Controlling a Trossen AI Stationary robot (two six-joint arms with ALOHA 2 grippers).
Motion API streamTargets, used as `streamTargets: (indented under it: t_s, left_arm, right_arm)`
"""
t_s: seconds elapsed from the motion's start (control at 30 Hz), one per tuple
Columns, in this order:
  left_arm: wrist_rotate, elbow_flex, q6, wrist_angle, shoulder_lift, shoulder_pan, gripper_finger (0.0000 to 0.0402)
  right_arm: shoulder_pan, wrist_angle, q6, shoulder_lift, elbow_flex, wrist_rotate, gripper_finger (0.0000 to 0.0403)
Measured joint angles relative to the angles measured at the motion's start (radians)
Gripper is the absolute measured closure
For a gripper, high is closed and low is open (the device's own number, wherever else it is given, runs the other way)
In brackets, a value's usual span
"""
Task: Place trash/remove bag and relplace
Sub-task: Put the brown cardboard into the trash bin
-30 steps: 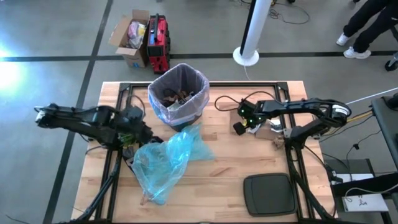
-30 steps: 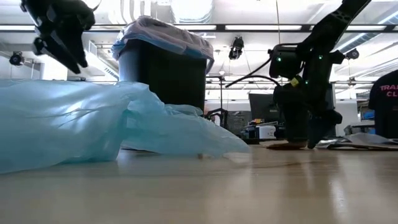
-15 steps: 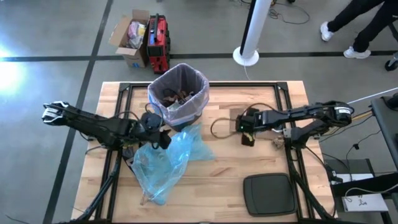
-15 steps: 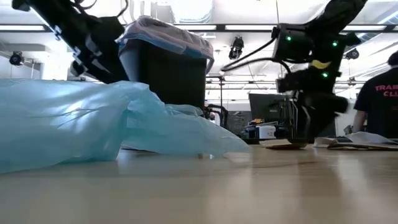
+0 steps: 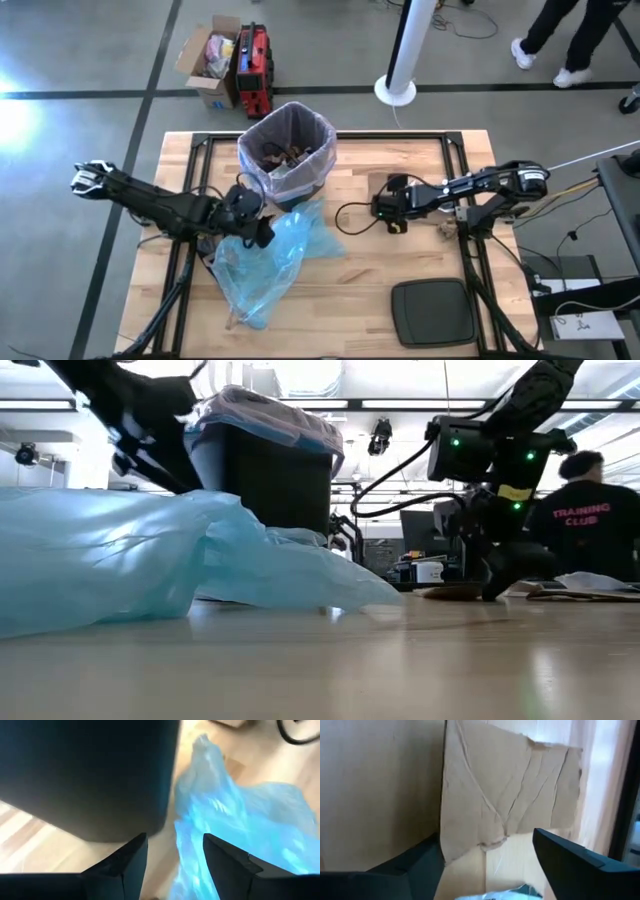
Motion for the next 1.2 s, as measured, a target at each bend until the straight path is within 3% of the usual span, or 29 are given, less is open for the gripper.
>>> streamTargets:
  t_s: [0.17, 0.33, 0.6, 0.87, 1.07, 1.2]
  left_arm:
    - [-0.045, 0.0, -0.045, -0.051, -0.035, -0.088, 0.0228]
    - [-0.097, 0.0, -0.061, -0.067, -0.056, -0.104, 0.0224]
    - [-0.083, 0.0, -0.093, -0.163, -0.133, -0.114, 0.0232]
    - [-0.115, -0.005, -0.278, -0.456, -0.237, -0.107, 0.023]
    - [-0.147, -0.048, -0.312, -0.414, -0.228, -0.063, 0.0237]
    - [-0.183, -0.073, -0.272, -0.341, -0.195, -0.036, 0.024]
  right_arm:
    - [-0.002, 0.048, -0.052, 0.02, -0.001, 0.021, 0.0172]
    - [-0.001, 0.102, -0.09, 0.067, 0.003, 0.038, 0.0236]
    - [-0.001, 0.082, -0.1, 0.029, 0.043, 0.006, 0.0391]
    - [0.007, -0.077, -0.135, -0.233, 0.207, 0.11, 0.0399]
    - [0.052, -0.102, -0.122, -0.339, 0.435, 0.27, 0.0402]
    - [0.048, 0.013, -0.078, -0.328, 0.592, 0.217, 0.0402]
